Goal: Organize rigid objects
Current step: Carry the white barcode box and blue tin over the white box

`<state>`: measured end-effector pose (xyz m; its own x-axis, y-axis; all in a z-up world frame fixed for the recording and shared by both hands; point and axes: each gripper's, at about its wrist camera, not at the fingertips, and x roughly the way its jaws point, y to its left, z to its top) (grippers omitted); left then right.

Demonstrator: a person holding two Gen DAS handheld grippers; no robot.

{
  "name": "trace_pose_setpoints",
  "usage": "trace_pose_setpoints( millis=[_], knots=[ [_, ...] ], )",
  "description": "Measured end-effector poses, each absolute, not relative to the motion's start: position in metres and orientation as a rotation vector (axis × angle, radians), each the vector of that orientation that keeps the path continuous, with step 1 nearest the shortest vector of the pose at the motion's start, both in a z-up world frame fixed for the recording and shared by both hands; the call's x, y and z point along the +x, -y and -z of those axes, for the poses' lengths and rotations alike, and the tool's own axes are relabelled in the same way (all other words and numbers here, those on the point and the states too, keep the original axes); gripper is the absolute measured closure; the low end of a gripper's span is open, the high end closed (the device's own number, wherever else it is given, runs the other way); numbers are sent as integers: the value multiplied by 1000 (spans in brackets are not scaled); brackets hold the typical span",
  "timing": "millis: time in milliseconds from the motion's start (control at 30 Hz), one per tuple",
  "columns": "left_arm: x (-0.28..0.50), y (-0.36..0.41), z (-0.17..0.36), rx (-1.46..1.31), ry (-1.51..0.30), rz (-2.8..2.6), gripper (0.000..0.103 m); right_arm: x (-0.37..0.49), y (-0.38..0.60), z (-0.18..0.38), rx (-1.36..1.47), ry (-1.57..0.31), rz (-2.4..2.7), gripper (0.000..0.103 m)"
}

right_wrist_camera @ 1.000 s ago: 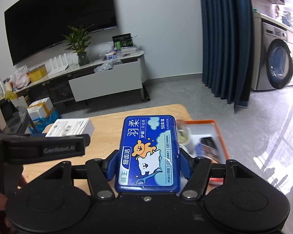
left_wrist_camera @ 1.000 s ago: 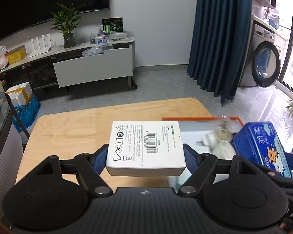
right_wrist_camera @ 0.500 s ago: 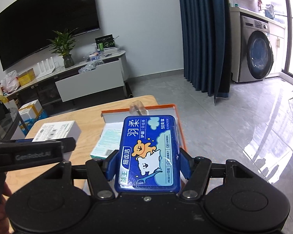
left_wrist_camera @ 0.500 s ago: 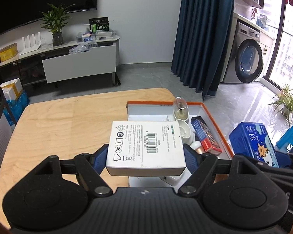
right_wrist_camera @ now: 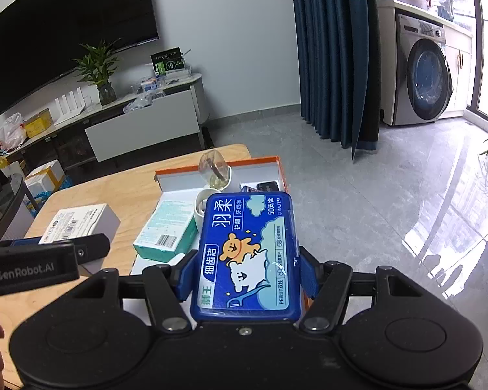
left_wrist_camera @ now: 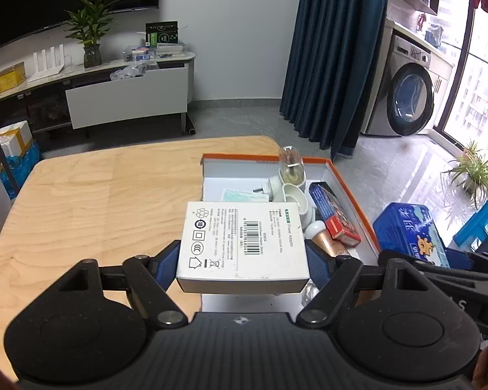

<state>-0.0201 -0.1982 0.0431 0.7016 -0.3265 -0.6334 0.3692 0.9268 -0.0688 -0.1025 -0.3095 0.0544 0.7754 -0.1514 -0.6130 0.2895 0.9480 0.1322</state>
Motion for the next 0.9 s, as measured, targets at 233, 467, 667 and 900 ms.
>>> trace_pose_setpoints(
  millis=[233, 467, 667, 900],
  knots=[
    [-24, 203, -30, 75, -714, 407, 24, -95, 309, -48, 224, -661, 235, 29],
    [-24, 203, -23, 75, -729, 402, 24, -88, 310, -42, 228, -679, 233, 29],
    [-29, 205, -20, 77, -726, 396, 24, -83, 309, -40, 221, -688, 225, 29],
    [-30, 207, -17, 73, -728, 392, 24, -79, 311, -39, 212, -692, 227, 29]
  ],
)
